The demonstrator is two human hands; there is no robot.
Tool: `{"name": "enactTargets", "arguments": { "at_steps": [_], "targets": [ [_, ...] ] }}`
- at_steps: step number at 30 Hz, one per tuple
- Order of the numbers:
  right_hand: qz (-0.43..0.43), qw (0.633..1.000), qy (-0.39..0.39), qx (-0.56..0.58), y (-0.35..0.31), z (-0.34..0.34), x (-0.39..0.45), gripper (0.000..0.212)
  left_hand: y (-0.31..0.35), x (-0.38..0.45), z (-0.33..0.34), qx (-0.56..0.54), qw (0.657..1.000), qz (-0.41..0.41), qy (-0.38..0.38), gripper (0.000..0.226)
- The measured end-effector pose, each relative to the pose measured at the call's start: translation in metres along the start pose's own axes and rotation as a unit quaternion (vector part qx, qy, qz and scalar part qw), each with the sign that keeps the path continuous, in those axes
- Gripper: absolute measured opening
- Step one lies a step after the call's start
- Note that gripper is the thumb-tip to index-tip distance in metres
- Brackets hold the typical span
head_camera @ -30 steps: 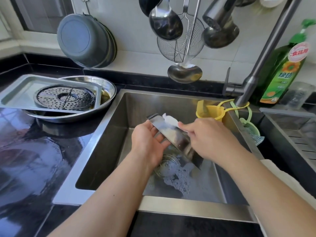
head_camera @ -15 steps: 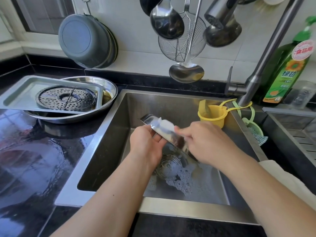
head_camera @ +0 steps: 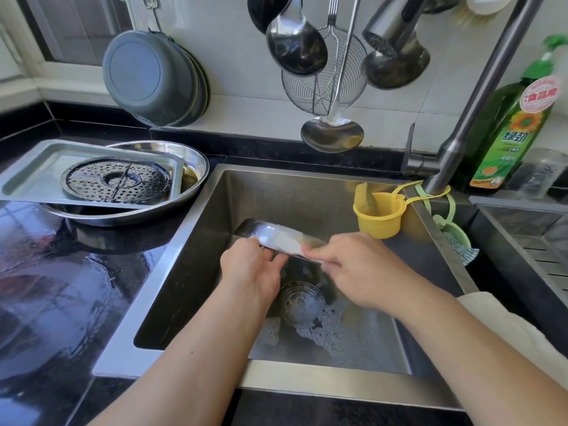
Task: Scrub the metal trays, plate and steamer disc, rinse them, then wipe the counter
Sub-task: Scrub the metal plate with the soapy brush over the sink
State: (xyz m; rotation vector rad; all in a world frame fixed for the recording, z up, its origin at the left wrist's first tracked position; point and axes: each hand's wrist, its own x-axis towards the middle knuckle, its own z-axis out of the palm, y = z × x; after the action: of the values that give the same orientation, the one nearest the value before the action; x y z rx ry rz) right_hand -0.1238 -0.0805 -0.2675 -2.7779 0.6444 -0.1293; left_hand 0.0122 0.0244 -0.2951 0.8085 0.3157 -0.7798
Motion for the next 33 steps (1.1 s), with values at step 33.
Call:
{"name": "enactTargets", "arguments": {
  "at_steps": [33],
  "targets": [
    [-0.007,0.998,0.027,0.047,0.006,0.009,0.009,0.046,-0.003,0.002,0.004,-0.016,0.997,-0.048,-0.065,0.032]
  ]
}}
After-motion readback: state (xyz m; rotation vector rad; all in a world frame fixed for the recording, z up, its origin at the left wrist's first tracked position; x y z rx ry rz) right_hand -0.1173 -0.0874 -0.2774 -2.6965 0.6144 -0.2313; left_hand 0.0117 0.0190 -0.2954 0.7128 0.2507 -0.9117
